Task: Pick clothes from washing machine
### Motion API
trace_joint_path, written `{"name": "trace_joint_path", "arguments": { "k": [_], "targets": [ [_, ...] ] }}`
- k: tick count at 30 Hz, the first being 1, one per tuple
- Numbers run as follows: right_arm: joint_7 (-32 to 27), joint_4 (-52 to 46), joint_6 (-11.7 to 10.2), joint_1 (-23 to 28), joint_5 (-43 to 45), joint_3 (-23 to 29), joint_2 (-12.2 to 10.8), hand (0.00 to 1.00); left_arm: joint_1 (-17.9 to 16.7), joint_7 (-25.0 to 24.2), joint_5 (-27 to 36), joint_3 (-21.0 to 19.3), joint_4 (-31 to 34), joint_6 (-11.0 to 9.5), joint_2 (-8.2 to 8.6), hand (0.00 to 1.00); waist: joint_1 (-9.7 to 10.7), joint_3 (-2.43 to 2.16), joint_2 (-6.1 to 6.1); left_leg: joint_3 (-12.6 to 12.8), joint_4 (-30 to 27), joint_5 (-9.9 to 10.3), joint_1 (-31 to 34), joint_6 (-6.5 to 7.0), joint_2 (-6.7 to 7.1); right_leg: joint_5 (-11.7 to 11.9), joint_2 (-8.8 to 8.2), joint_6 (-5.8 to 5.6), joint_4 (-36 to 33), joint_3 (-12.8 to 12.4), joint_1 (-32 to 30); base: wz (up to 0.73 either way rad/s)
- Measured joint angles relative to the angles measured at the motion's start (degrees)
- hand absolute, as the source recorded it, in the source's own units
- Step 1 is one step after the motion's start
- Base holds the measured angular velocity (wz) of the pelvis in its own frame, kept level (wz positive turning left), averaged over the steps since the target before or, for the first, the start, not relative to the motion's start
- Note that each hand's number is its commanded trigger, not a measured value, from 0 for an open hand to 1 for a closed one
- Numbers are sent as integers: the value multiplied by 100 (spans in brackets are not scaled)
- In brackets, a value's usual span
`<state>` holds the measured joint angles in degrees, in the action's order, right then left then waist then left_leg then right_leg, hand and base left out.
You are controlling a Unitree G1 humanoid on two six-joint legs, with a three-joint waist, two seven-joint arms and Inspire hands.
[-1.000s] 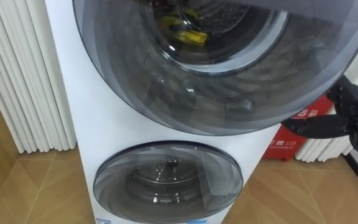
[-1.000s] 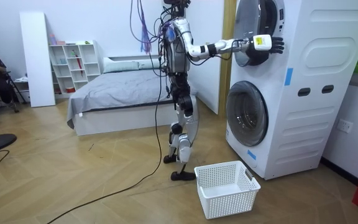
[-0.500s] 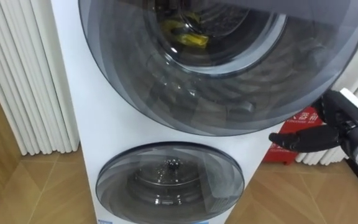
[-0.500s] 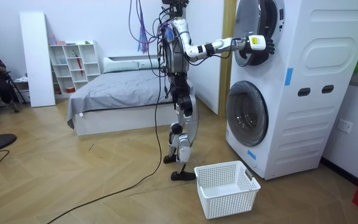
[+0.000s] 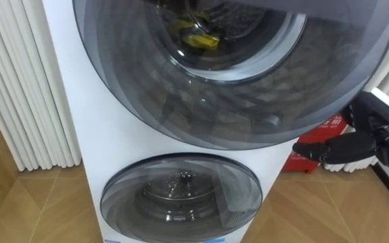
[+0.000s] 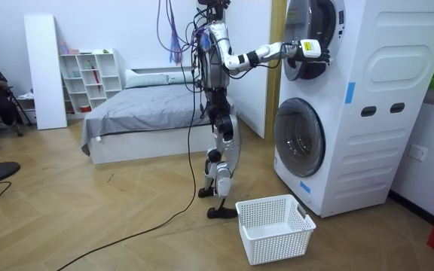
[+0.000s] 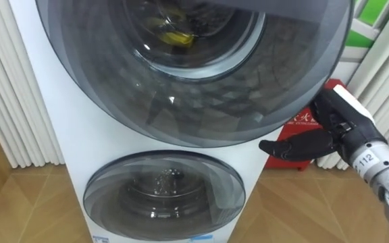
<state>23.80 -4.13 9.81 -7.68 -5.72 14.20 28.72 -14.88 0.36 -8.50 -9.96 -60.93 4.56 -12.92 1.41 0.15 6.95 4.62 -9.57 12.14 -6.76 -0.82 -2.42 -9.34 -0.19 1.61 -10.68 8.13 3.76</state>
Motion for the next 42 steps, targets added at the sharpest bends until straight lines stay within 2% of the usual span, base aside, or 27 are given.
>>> {"name": "trace_joint_path", "arguments": {
  "k": [5, 7, 10, 13, 15, 18, 26, 31, 38, 42],
  "targets": [
    [137, -139, 1, 37, -158, 29, 0, 0, 5, 19, 3, 10, 5, -78, 0, 0, -2, -1, -20, 81, 8, 0, 1, 0, -18, 0, 21, 0, 1, -62, -33, -7],
    [140, -332, 2, 130, -150, 31, -2, 0, 32, 34, 3, 66, -1, -97, -2, 0, -12, 1, -58, 127, 13, 0, 16, -1, -26, 5, 35, 7, -4, -104, -67, -13],
    [181, -772, 2, 402, -152, 50, -32, 0, 88, 68, 2, 199, -188, -144, -20, 0, -8, -23, -136, 160, 19, 0, -5, -1, -27, 7, 44, 10, -4, -134, -80, -15],
    [298, -969, 3, 461, -152, 39, -95, 0, 114, 72, -4, 349, -309, -216, -65, 0, -8, -8, -165, 231, 28, -1, -69, -1, -46, 19, 65, 30, -4, -221, -79, -23],
    [376, -1030, 2, 462, -152, 22, -187, 0, 137, 71, 0, 351, -337, -215, -67, 0, -8, -5, -159, 323, 30, 2, -94, -6, -68, 26, 73, 42, -3, -296, -83, -17],
    [396, -1098, 2, 462, -139, -17, -206, 0, 156, 67, 0, 460, -341, -215, -101, 0, -9, -2, -155, 360, 30, 9, -111, -16, -93, 40, 129, 63, 5, -343, -86, -10],
    [514, -1374, 2, 462, -125, -17, -299, 0, 157, 22, 1, 533, -391, -214, -106, 0, -9, -2, -154, 456, 17, 9, -118, -16, -116, 49, 139, 79, 8, -399, -102, -4],
    [611, -1539, 2, 463, -357, -22, -539, 0, 157, 12, 1, 570, -388, -213, -105, 0, -11, -3, -166, 459, -5, 10, -115, -17, -125, 61, 140, 90, 7, -419, -104, -4],
    [699, -1681, 0, 490, -779, -254, -557, 0, 220, 19, -5, 692, -364, -204, -107, 0, -23, -35, -328, 459, -2, 14, -80, -26, -164, 79, 174, 120, -15, -431, -151, -1],
    [798, -1712, -73, 490, -779, -493, -687, 0, 344, 12, 0, 826, -473, -204, -98, 0, -33, -28, -338, 460, -2, -7, -107, -61, -217, 113, 235, 179, -8, -487, -148, -9]
  ]
}}
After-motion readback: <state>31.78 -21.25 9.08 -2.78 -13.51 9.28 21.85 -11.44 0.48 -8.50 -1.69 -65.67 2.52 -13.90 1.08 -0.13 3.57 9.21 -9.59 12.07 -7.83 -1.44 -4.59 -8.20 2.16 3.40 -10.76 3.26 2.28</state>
